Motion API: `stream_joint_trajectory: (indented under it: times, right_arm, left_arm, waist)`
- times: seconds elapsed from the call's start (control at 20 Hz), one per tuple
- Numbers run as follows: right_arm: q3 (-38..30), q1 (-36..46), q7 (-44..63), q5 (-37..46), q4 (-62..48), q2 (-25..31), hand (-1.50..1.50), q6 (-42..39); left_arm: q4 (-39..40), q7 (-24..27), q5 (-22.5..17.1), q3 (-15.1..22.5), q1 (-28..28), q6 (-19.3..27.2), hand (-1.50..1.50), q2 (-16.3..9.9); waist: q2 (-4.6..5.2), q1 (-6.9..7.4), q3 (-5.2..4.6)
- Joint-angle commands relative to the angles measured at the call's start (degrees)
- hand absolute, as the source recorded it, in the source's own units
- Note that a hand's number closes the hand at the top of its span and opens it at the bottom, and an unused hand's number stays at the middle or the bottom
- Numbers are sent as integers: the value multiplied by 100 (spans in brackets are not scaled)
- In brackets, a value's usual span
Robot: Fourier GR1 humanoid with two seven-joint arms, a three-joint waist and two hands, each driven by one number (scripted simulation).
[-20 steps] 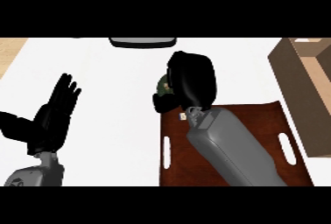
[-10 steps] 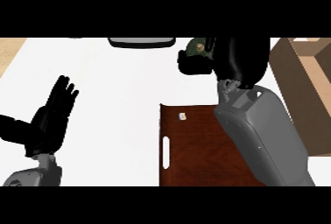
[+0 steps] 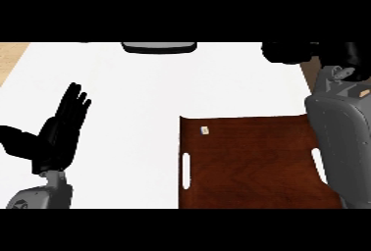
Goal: Pick the squash from the tray and place it in the cardboard box
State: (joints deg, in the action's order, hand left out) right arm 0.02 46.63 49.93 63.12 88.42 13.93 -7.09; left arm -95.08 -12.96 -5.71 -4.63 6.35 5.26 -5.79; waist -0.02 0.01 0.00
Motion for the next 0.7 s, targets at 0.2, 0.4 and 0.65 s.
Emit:
stream_joint_trajectory:
  times: [0.2, 0.4, 0.65]
  right_arm:
    - [-525, -209, -862, 285, -1194, 806, 150, 682]
    - [-977, -267, -1671, -3, -1871, 1498, 150, 661]
    - [-1062, -395, -2209, 17, -2832, 1529, 150, 1104]
  left_arm:
    - [5, -88, -42, -161, 151, -66, 0, -181]
    - [-238, 44, 6, 95, -209, -52, 0, 77]
    - [-279, -431, 43, 24, 232, 105, 0, -24]
  waist:
    - [14, 46, 1]
    - [16, 69, 2]
    - [22, 65, 3]
